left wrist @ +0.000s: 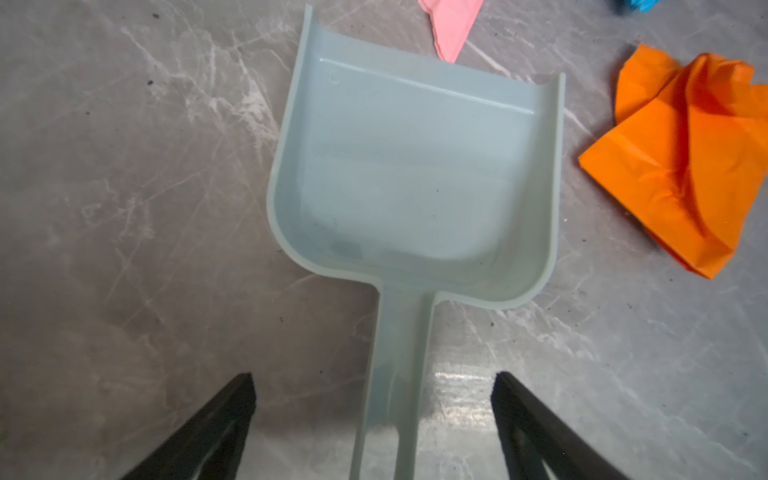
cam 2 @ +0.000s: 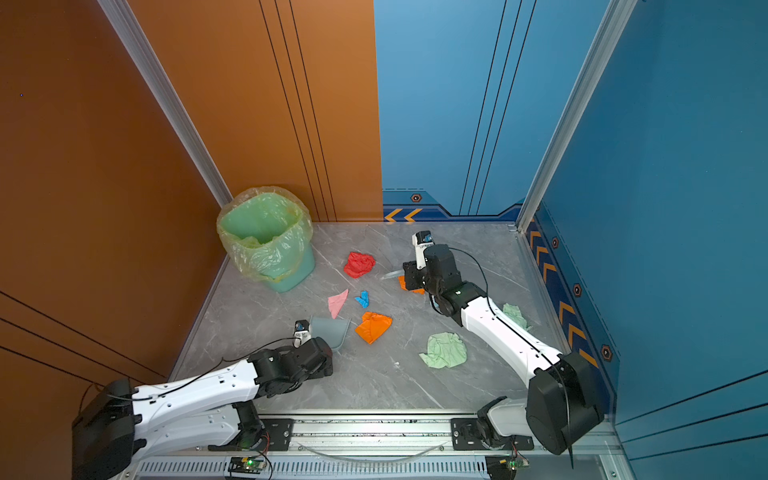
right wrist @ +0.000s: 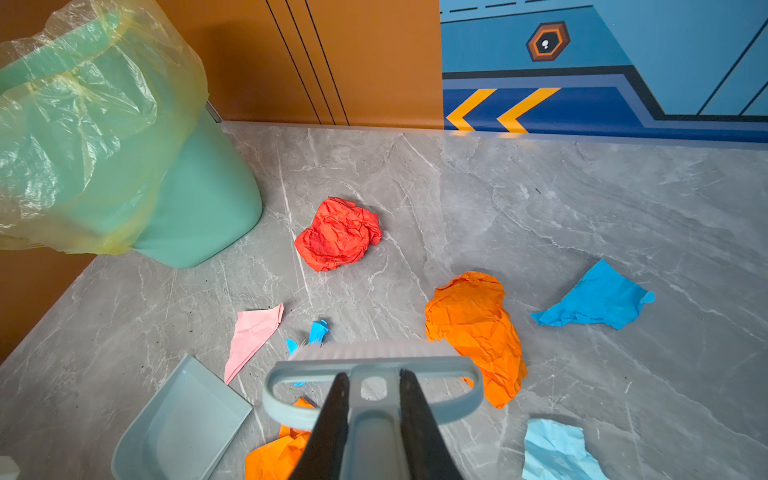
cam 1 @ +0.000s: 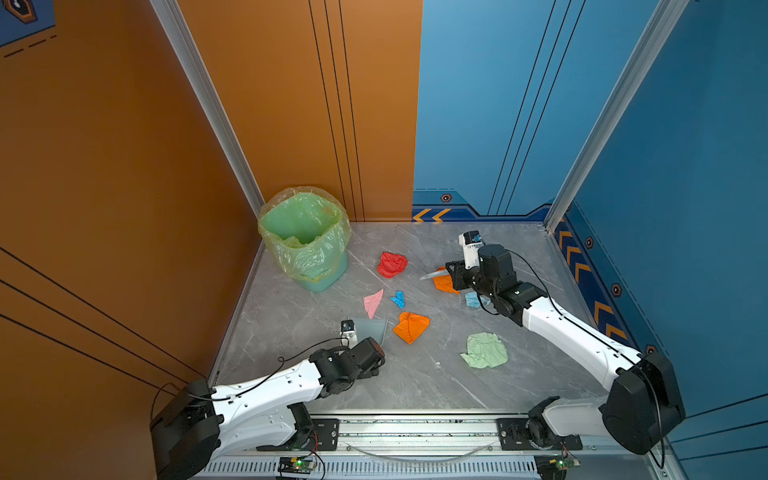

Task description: Sweep away the paper scraps from the table

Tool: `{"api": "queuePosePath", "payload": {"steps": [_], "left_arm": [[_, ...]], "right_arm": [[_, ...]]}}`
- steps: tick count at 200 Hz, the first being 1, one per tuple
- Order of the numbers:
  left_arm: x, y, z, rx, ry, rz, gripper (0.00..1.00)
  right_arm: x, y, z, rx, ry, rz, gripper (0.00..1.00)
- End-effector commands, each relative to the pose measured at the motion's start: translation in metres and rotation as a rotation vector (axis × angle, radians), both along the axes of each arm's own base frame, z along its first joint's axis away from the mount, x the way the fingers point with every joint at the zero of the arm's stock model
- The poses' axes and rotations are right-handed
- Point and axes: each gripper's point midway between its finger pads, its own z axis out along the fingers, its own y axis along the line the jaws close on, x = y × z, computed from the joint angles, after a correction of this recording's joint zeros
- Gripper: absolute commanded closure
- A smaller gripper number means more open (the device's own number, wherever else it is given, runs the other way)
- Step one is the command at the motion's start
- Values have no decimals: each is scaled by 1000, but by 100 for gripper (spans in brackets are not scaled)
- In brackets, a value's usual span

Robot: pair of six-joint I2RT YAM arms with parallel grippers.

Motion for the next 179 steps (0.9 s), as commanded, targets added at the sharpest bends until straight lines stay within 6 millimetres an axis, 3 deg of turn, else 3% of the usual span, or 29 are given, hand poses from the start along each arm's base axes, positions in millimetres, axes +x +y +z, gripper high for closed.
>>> {"api": "queuePosePath", "payload": {"steps": [1,86,91,179], "left_arm": [[7,-3,3,19,-7,-27,9],[16,-14,-13,83,56,-81,13],[16,-14,-14,88,62,-83,18],[22,-14,-23,107,83,-95,29]], "right_arm": [[6,6,15,30,-40,-4,100],[6,5,13,24,-36,-6,100],[6,5,12,23,-35,-7,100],[4,3,13,22,-34,-11,100]]}}
